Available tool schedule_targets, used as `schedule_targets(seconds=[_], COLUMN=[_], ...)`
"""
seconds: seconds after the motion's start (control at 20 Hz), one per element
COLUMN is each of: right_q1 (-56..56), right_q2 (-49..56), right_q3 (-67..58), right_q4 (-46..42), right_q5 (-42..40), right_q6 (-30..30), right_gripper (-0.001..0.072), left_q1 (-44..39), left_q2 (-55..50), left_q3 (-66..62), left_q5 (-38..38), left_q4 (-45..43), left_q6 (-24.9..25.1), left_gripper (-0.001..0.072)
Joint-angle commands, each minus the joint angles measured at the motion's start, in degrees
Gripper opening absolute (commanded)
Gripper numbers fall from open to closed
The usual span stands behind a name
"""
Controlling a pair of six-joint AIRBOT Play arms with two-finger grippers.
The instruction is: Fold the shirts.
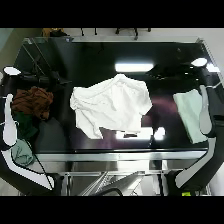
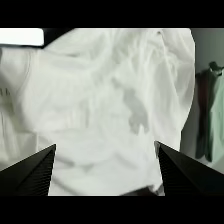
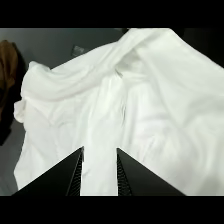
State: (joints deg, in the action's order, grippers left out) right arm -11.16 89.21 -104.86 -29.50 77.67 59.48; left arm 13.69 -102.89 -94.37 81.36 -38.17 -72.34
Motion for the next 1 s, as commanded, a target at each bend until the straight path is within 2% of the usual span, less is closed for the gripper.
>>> schedule_targets(seconds=[0.0, 0.15, 0.25, 0.3, 0.5, 0.7, 0.75, 0.85, 0.9, 0.95], right_q1=[-4.8, -5.9, -6.1, -5.6, -0.2, 9.4, 11.6, 14.1, 14.6, 14.8], right_q2=[-7.4, -16.7, -22.8, -25.4, -28.5, -25.9, -25.1, -23.8, -23.4, -23.4], right_q3=[8.3, 25.7, 38.2, 44.3, 60.3, 63.2, 63.2, 63.2, 63.1, 63.0], right_q4=[-5.1, -12.9, -14.4, -14.3, -14.2, -11.1, -10.1, -5.8, -2.9, 0.3], right_q5=[8.6, 6.1, 2.0, -0.9, -10.4, -15.1, -16.3, -17.4, -17.4, -17.4], right_q6=[4.3, 5.4, 6.8, 6.7, 6.3, 5.9, 5.5, 3.4, 1.2, -1.7], right_gripper=[0.0248, 0.0263, 0.0520, 0.0555, 0.0556, 0.0556, 0.0555, 0.0545, 0.0408, 0.0202], left_q1=[2.1, 1.3, 1.3, 1.1, -4.6, -11.6, -12.3, -12.5, -12.3, -11.8], left_q2=[1.7, 7.5, 10.8, 12.0, 15.0, 15.0, 15.0, 15.0, 15.0, 15.0], left_q3=[7.0, 23.4, 31.7, 34.7, 42.9, 43.9, 43.5, 42.4, 41.6, 40.5], left_q5=[8.7, 1.9, -3.1, -5.1, -14.8, -21.6, -22.3, -22.2, -21.8, -21.2], left_q4=[-5.0, -11.6, -11.6, -11.3, -10.6, -10.1, -10.3, -10.2, -10.2, -10.1], left_q6=[-0.1, 2.0, 2.6, 2.9, 2.9, 2.9, 2.9, 2.9, 2.9, 2.9], left_gripper=[0.0689, 0.0689, 0.0689, 0.0689, 0.0689, 0.0688, 0.0597, 0.0281, 0.0099, 0.0019])
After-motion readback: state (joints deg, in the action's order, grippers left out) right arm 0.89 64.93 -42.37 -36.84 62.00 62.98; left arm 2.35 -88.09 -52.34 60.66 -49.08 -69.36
